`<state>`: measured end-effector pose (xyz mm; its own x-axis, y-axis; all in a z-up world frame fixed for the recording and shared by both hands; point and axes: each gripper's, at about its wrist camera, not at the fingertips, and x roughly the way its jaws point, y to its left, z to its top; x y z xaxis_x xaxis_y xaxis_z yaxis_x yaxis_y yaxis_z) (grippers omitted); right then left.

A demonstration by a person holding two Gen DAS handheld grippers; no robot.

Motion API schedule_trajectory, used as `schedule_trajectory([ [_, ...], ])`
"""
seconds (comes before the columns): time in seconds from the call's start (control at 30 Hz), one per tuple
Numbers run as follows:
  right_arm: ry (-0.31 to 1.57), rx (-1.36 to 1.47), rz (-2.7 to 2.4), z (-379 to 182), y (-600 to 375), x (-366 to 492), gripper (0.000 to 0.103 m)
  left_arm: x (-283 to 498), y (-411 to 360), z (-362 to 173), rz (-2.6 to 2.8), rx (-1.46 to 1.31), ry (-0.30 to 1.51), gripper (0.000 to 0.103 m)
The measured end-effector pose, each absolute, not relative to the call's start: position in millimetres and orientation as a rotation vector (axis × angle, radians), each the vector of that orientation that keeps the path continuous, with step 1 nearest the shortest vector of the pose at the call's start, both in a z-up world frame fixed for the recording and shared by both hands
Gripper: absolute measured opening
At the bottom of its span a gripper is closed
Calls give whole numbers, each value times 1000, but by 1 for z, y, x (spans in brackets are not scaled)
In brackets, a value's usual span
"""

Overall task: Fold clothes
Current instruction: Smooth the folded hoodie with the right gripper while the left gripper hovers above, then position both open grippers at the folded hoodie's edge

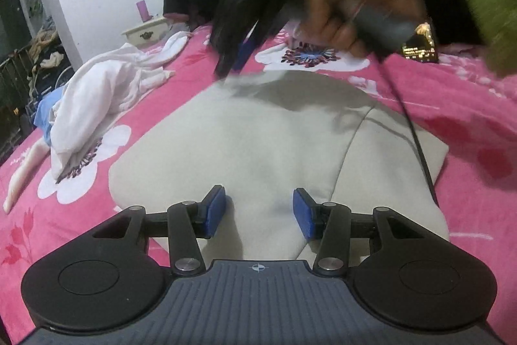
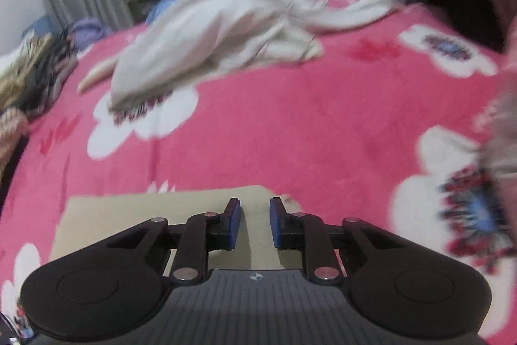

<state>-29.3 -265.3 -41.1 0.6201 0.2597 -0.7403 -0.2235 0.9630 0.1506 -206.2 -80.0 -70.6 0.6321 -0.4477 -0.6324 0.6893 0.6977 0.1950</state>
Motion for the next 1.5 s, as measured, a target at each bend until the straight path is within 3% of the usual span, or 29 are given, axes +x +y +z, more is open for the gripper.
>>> schedule_trajectory([
  [0.13,806,122,242,4,-308,-80,23,-201,-69,-60,-668,377,642,46],
  [0.23,860,178,251,7,-319,-129,23,-198,-65,-54,-651,329,699,47],
  [0.43,1034,113,215,-68,-298,-184,20,-195,-70,-54,-579,245,795,50],
  [0.53,996,145,218,-85,-304,-194,20,-197,-72,-53,-545,207,818,56],
  [0.77,857,169,289,-41,-303,-227,23,-202,-82,-52,-477,245,852,56],
  [0.9,962,16,244,-74,-282,-226,22,-201,-87,-51,-447,261,872,56],
  [1.17,875,56,231,-57,-293,-220,22,-196,-95,-50,-394,260,911,59],
  [1.27,940,52,206,-74,-295,-213,22,-195,-97,-50,-390,263,923,59],
  [1.4,775,111,244,-32,-302,-214,23,-194,-98,-51,-383,268,931,60],
  [1.5,764,87,269,-38,-294,-199,23,-193,-100,-51,-375,271,940,62],
])
